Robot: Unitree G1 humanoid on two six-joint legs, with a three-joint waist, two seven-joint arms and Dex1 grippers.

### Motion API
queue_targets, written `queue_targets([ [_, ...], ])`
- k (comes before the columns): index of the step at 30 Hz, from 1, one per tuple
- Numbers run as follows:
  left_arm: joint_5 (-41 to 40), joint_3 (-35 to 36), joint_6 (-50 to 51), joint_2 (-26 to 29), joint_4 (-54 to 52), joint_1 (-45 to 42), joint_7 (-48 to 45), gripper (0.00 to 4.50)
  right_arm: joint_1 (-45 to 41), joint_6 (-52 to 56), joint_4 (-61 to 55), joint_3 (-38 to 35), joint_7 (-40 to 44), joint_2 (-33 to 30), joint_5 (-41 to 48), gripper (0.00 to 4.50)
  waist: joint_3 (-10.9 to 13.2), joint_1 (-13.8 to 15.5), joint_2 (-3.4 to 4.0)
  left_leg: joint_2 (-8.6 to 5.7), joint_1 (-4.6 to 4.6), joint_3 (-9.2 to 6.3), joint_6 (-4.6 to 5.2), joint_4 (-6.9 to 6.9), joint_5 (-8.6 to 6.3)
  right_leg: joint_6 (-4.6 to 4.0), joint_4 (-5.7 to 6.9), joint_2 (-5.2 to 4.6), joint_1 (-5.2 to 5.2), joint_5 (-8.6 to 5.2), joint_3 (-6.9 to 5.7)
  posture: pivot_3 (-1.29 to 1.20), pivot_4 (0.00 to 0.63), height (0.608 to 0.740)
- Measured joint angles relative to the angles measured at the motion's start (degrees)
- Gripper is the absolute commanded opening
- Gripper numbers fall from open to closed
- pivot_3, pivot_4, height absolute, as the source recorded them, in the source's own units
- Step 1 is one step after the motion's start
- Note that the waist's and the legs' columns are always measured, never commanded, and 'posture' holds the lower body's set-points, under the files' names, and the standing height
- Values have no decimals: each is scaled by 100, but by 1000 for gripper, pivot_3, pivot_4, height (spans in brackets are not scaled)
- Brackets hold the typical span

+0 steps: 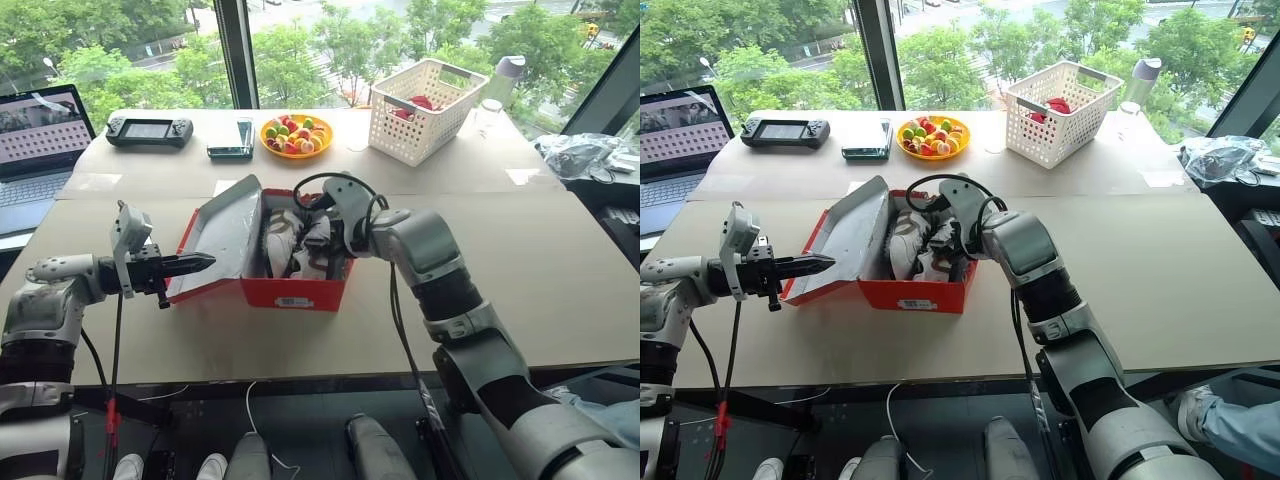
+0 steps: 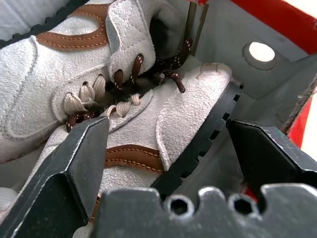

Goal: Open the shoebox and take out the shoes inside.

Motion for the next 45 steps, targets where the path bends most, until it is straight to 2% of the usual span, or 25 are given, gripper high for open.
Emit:
queue_targets([
  [3,0,0,-1,-3,3,-1,1,0,-18,16,112,-44,55,4,60,4488,0,0,0,0,0,0,0,0,0,-1,0,0,0,1,0,0,150,740],
  [6,0,0,-2,-7,4,-1,13,0,-178,-27,412,-87,113,7,73,3802,0,-3,0,0,2,0,0,1,0,1,-1,0,2,0,0,0,150,740],
  [14,-2,30,-2,-8,-1,15,63,0,-274,-151,697,-180,145,53,68,1142,0,-7,0,0,2,0,0,-2,0,2,-1,0,1,-1,0,0,150,740],
  [21,-2,60,-2,-7,-4,39,92,0,-296,-143,740,-220,179,92,74,1142,0,-12,0,0,1,0,0,-2,0,1,-2,0,1,0,0,0,150,740],
  [25,-2,87,-2,-6,-4,38,90,0,-483,-1,929,-562,20,239,191,1142,0,-19,1,0,1,0,0,-2,0,1,-1,0,-1,0,0,0,150,740],
  [32,-2,89,28,-4,-4,23,83,0,-1131,337,749,-1585,-540,504,481,1142,1,-19,1,1,0,0,0,-9,0,-11,-3,0,-2,7,-1,0,150,740],
  [41,5,88,28,0,4,-62,38,0,-947,769,457,-2471,-1178,852,740,1142,1,-14,2,0,-3,0,0,-7,0,-12,-5,-1,-2,8,-1,0,150,740],
  [45,24,81,28,0,15,-118,15,0,-881,992,472,-3482,-1671,1157,935,1142,1,-19,2,1,-1,-1,1,-8,0,-16,-3,0,-2,11,-2,0,150,740],
])
